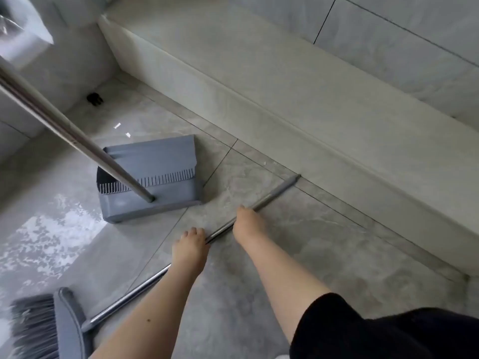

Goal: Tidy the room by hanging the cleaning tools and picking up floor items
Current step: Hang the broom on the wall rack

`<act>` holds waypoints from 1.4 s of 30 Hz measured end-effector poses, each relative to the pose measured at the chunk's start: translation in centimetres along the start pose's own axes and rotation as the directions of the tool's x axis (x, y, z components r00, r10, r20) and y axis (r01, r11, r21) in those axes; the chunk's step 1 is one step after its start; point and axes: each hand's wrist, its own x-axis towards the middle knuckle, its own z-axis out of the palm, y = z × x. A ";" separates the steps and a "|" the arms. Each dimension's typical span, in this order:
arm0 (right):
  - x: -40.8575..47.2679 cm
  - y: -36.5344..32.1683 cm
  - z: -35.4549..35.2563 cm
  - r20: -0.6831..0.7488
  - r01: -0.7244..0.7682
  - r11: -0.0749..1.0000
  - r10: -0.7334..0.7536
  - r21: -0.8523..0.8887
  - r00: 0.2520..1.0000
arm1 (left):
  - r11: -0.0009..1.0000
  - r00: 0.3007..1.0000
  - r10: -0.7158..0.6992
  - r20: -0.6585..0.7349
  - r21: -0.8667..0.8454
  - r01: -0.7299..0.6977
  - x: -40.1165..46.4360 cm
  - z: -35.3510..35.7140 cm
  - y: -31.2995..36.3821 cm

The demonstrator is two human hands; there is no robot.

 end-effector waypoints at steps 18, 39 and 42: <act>1.6 0.1 0.0 0.399 -0.427 -0.008 0.373 0.904 0.838 | 0.998 0.998 -0.007 0.061 -0.057 0.011 0.0 -0.6 1.0; -24.1 -2.1 -32.3 0.011 -0.013 0.304 0.009 0.953 1.000 | 0.966 0.992 0.117 -0.053 -0.226 -0.126 -21.4 -29.3 11.8; -28.3 -2.5 -39.5 -0.065 0.068 0.328 -0.019 0.942 0.998 | 0.964 0.982 0.156 -0.103 -0.200 -0.174 -24.7 -35.6 14.8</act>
